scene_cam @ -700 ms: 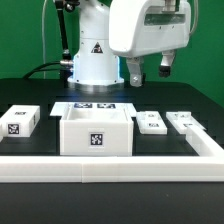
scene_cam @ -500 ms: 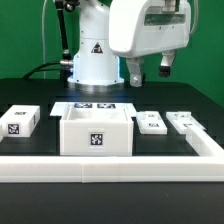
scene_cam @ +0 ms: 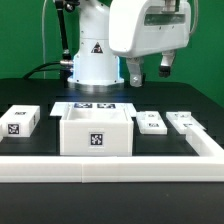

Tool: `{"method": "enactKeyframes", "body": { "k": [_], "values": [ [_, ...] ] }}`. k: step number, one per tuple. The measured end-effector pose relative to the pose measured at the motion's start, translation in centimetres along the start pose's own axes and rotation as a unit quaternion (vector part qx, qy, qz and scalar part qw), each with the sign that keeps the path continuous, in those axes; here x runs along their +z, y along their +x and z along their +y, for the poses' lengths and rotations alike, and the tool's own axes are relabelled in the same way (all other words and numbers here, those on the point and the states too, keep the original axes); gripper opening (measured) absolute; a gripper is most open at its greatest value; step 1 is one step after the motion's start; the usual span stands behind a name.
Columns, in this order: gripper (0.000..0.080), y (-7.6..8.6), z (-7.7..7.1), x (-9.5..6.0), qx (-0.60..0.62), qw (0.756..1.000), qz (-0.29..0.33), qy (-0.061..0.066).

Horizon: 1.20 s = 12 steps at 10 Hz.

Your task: Assemble cabinet

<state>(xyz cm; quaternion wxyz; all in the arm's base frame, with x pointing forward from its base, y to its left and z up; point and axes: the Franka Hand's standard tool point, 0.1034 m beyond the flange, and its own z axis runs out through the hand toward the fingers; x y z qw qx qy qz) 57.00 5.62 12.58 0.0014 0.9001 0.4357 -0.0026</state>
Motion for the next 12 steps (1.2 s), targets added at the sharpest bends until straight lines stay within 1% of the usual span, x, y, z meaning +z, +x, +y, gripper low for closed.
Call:
{"method": "enactKeyframes", "body": {
  "k": [3, 4, 5, 6, 7, 8, 9, 12],
  "values": [
    [0.0798, 0.0, 0.0, -0.2, 0.001, 1.000, -0.002, 0.001],
    [0.0798, 0.1, 0.2, -1.0, -0.002, 1.000, -0.002, -0.001],
    [0.0798, -0.1, 0.0, -1.1, -0.011, 1.000, 0.001, -0.004],
    [0.0798, -0.5, -0.9, -0.5, -0.024, 1.000, 0.012, -0.014],
    [0.0798, -1.3, -2.1, 0.3, -0.039, 0.999, 0.015, -0.017],
    [0.0798, -2.2, -2.6, 1.0, -0.056, 0.998, 0.014, -0.015],
    [0.0798, -2.9, -2.7, 1.5, -0.061, 0.998, 0.012, -0.013],
    [0.0798, -2.8, -2.7, 1.5, -0.059, 0.998, 0.013, -0.013]
  ]
}}
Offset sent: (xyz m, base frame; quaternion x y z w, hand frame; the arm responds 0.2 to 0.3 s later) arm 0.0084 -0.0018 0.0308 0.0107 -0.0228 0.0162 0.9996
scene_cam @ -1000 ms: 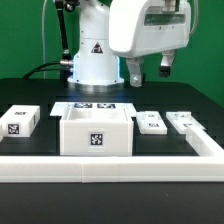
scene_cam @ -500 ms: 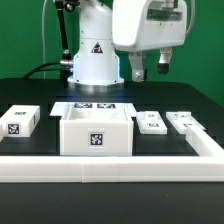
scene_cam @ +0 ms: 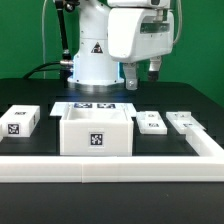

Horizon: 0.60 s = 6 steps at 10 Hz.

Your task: Assemble cabinet

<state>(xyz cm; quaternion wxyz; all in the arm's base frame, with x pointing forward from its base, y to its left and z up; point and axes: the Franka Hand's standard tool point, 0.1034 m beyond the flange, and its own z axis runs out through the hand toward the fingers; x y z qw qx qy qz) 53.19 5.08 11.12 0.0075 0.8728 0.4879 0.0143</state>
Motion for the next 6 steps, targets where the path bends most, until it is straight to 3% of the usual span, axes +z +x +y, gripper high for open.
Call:
{"method": "enactKeyframes", "body": {
  "k": [1, 2, 4, 6],
  "values": [
    [0.0798, -0.3, 0.1, 0.1, -0.025, 1.000, 0.000, -0.001],
    [0.0798, -1.6, 0.1, 0.7, -0.094, 0.996, 0.003, -0.005],
    [0.0798, -4.6, -1.2, 2.3, -0.166, 0.986, 0.001, 0.002],
    [0.0798, -6.0, -1.5, 2.8, -0.168, 0.986, -0.002, 0.007]
  ]
}}
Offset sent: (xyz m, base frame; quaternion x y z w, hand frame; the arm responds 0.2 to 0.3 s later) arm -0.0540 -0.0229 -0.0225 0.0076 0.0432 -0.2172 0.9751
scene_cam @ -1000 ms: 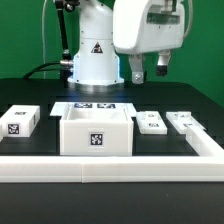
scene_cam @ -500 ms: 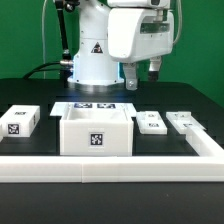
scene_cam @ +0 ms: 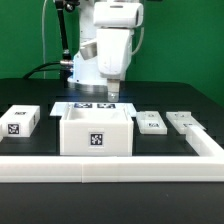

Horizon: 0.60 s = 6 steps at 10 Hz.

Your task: Assemble cabinet

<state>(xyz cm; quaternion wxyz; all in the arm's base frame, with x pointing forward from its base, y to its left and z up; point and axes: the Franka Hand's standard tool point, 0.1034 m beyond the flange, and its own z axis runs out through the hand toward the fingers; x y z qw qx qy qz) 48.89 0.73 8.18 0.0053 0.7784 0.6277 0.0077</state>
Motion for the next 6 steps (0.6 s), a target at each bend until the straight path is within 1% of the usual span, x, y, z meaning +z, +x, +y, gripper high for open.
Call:
{"method": "enactKeyframes", "body": {
  "k": [4, 5, 6],
  "values": [
    [0.0798, 0.1, 0.0, 0.1, 0.000, 1.000, 0.000, 0.001],
    [0.0798, -0.1, -0.5, 0.5, -0.039, 0.999, -0.001, 0.001],
    [0.0798, -0.3, -1.3, 1.0, -0.060, 0.998, -0.003, 0.000]
  ]
}}
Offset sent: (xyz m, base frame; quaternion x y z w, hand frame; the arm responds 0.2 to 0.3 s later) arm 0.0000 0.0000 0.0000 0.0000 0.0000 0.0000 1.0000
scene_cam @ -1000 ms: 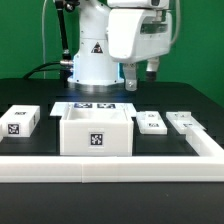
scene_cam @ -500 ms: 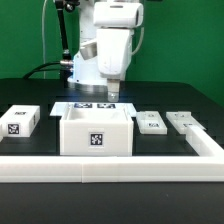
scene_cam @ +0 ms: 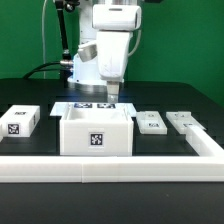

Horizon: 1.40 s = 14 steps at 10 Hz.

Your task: Assemble cabinet

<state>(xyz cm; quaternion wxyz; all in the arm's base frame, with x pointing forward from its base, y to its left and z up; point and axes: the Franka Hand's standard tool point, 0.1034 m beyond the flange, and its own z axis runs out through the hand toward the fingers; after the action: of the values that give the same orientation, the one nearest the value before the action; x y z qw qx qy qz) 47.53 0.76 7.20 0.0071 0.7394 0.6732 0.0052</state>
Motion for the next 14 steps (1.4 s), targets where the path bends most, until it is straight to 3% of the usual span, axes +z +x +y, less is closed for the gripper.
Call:
{"method": "enactKeyframes", "body": {
  "k": [5, 9, 11, 14],
  "values": [
    [0.0798, -0.3, -0.6, 0.4, -0.003, 1.000, 0.001, 0.001],
    [0.0798, -1.0, -3.4, 2.5, -0.006, 1.000, 0.006, 0.001],
    [0.0798, -1.0, -3.8, 3.4, -0.005, 1.000, 0.008, 0.009],
    [0.0798, -0.9, -3.9, 4.4, -0.001, 1.000, 0.010, 0.011]
  ]
}}
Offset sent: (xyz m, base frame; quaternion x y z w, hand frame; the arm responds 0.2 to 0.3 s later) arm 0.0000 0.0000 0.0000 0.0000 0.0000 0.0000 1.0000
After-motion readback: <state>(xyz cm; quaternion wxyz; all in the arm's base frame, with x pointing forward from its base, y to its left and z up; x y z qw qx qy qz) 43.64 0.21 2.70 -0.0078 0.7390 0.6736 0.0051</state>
